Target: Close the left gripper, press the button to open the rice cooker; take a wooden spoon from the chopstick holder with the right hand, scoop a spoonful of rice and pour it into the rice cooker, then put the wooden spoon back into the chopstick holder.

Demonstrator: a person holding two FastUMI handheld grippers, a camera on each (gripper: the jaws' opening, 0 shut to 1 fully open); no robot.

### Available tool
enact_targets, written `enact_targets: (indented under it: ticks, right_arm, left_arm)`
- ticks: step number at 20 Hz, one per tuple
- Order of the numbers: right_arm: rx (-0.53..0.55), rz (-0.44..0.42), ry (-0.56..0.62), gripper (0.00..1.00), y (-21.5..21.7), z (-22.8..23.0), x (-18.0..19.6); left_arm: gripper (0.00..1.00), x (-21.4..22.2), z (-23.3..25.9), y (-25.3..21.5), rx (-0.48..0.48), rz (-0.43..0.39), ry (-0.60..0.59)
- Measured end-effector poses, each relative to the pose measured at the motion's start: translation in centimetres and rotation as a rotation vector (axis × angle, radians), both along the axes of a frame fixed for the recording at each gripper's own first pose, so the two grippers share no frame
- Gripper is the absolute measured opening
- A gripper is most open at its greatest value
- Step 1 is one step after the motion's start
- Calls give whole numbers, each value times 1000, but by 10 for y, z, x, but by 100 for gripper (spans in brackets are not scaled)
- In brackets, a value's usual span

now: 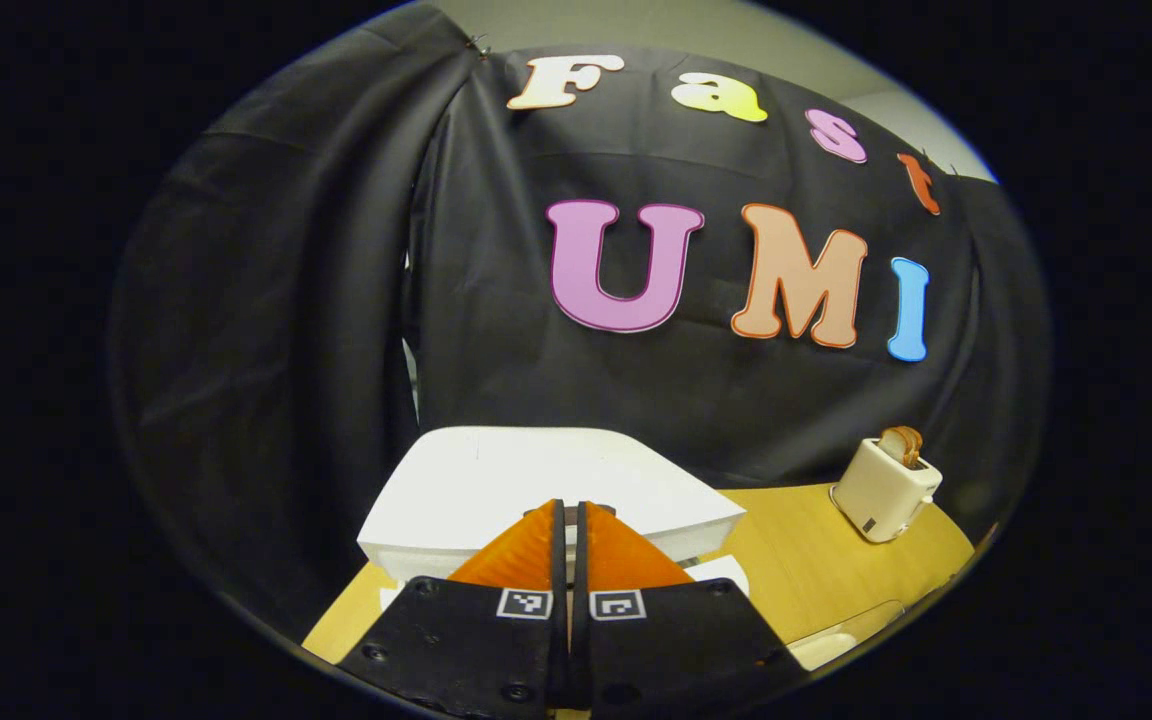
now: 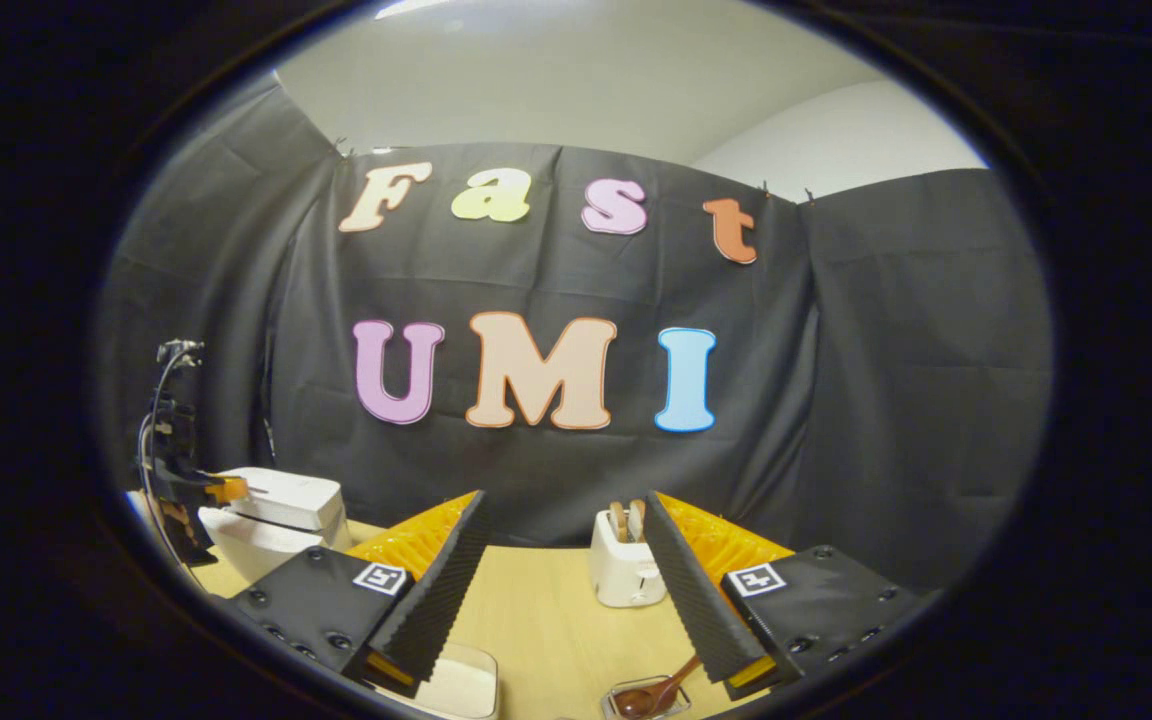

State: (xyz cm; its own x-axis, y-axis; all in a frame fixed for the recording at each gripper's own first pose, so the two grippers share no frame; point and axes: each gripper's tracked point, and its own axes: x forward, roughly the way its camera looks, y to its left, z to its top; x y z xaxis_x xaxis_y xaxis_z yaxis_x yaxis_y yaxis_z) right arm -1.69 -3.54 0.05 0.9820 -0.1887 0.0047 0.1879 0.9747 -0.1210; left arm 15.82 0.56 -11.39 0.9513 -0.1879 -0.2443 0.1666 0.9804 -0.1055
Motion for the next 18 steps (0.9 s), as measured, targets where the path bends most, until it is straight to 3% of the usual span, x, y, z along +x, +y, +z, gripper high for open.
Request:
enact_targets:
  ticks: [2, 4, 7, 9, 13, 18]
  right_arm:
    - [10, 0, -6, 94, -5, 1, -2]
    - [22, -3, -4, 94, -12, 0, -3]
    - [32, -11, 0, 94, -26, -2, -5]
    - [46, -14, 1, 94, -36, -5, -7]
    - [69, -32, 9, 100, -63, -13, -7]
    - [77, -74, 78, 99, -105, -47, -1]
  left_arm:
    - [2, -10, 17, -7, 0, -20, -26]
    - [17, -20, 30, -12, -10, -35, -50]
    - [49, -35, 57, -22, -17, -60, -108]
    - [78, -46, 71, -28, -25, -70, -140]
    - [92, -71, 90, -33, -58, -51, -165]
    - [95, -97, 101, -45, -48, -47, -187]
